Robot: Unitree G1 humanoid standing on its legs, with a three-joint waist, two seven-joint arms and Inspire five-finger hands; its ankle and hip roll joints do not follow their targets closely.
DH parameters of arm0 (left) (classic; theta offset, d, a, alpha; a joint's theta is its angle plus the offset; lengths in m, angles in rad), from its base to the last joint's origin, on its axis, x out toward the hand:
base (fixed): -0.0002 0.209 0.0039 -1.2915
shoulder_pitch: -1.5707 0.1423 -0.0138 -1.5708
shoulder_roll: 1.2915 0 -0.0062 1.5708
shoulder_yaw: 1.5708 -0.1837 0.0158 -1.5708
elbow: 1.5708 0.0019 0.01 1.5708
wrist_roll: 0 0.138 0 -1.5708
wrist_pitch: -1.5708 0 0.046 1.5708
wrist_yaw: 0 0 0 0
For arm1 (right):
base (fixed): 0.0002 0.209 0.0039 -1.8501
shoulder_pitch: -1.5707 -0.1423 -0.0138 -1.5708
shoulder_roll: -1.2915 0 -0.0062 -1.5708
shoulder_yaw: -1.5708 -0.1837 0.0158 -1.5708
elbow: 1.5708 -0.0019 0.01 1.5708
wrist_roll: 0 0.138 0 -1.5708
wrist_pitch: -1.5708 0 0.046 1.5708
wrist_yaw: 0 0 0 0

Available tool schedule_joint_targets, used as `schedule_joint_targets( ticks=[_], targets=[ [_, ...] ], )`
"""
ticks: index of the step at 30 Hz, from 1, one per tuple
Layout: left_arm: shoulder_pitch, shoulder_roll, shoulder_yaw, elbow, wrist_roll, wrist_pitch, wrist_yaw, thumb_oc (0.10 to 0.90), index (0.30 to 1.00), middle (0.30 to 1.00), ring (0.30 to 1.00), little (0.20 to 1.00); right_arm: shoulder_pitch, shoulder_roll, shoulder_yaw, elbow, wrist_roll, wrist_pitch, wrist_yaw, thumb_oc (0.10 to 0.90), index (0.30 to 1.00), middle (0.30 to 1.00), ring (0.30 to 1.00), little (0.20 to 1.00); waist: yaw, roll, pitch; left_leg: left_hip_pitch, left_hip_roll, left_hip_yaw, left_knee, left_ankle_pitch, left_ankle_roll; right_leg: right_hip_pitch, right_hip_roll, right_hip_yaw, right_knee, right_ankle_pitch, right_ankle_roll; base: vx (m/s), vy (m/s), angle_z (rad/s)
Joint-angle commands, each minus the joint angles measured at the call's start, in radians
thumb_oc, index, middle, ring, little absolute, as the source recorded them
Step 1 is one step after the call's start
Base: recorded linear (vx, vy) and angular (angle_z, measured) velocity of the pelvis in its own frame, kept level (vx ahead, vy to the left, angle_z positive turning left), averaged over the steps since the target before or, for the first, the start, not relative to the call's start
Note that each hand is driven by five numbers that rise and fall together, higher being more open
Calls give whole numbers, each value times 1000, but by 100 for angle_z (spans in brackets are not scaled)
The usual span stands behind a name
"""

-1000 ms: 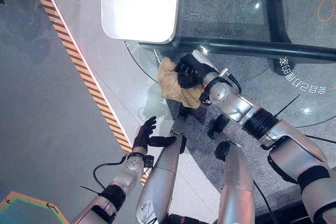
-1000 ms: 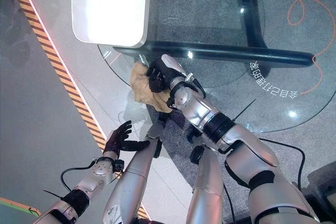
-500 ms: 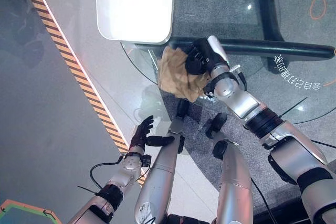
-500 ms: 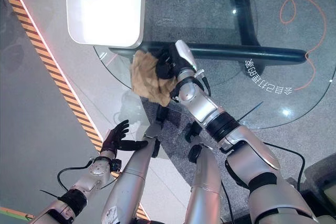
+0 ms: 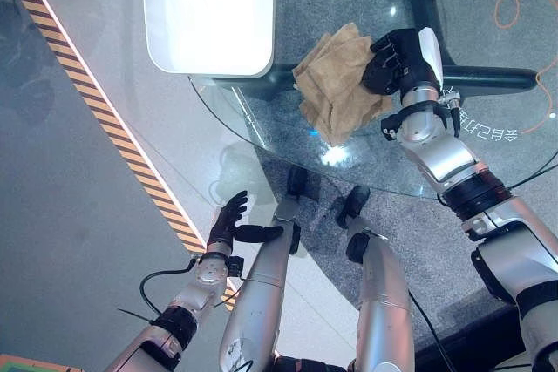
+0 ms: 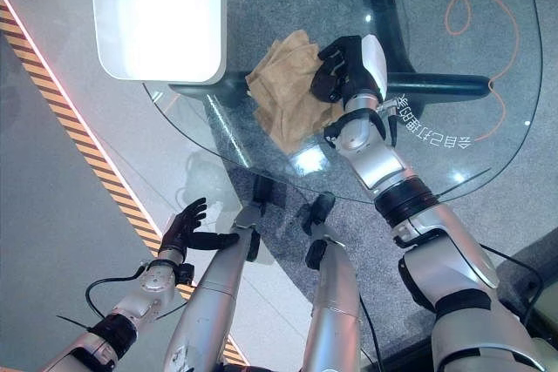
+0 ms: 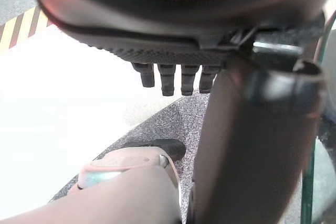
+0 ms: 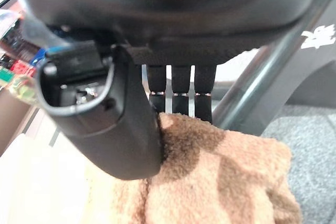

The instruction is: Wipe the table with a cloth and put it in the basket.

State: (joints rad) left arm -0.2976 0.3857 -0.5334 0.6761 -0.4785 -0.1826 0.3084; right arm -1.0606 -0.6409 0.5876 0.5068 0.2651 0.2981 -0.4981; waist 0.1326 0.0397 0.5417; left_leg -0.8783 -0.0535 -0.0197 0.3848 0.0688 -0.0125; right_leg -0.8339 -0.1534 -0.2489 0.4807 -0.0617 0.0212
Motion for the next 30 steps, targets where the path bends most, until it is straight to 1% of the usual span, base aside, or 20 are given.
schedule_joint_targets(
  ticks=[1,5,8,14,22,30],
  targets=[
    [177,41,5,2,1,-6,7,800,900,900,900,900,-127,-153,-29,-8,-20,-70,-64,100,300,300,300,200,19,20,-22,39,8,46,65,-165,31,-9,7,38,-51,66,90,-12,-46,-15],
    [183,53,10,1,3,-13,1,800,900,900,900,900,-129,-200,-42,5,9,-68,-100,100,300,300,300,200,8,13,-22,37,12,47,61,-167,29,-11,15,44,-56,65,88,-9,-50,-6],
    [190,62,14,-4,2,-14,-3,800,900,900,900,900,-125,-227,-55,4,20,-55,-130,100,300,300,300,200,1,10,-22,40,13,49,56,-167,31,-12,21,50,-58,65,88,-13,-38,-3],
    [200,81,26,5,4,-25,-5,800,900,900,900,900,-106,-298,-94,38,35,-66,-217,100,300,300,300,200,-19,0,-22,55,18,60,42,-171,30,4,34,59,-77,66,90,-21,-45,-10],
    [204,101,48,5,11,-20,-10,800,900,900,900,900,-60,-365,-145,55,54,-68,-268,100,300,300,300,200,-40,-9,-22,85,24,73,26,-174,29,26,44,71,-91,69,92,-16,-47,-9],
    [201,107,58,14,10,-22,-28,800,900,900,900,900,-36,-402,-183,61,81,-67,-320,100,300,300,300,200,-54,-15,-22,114,30,83,8,-173,24,50,53,77,-109,67,89,-11,-44,-12]
  ],
)
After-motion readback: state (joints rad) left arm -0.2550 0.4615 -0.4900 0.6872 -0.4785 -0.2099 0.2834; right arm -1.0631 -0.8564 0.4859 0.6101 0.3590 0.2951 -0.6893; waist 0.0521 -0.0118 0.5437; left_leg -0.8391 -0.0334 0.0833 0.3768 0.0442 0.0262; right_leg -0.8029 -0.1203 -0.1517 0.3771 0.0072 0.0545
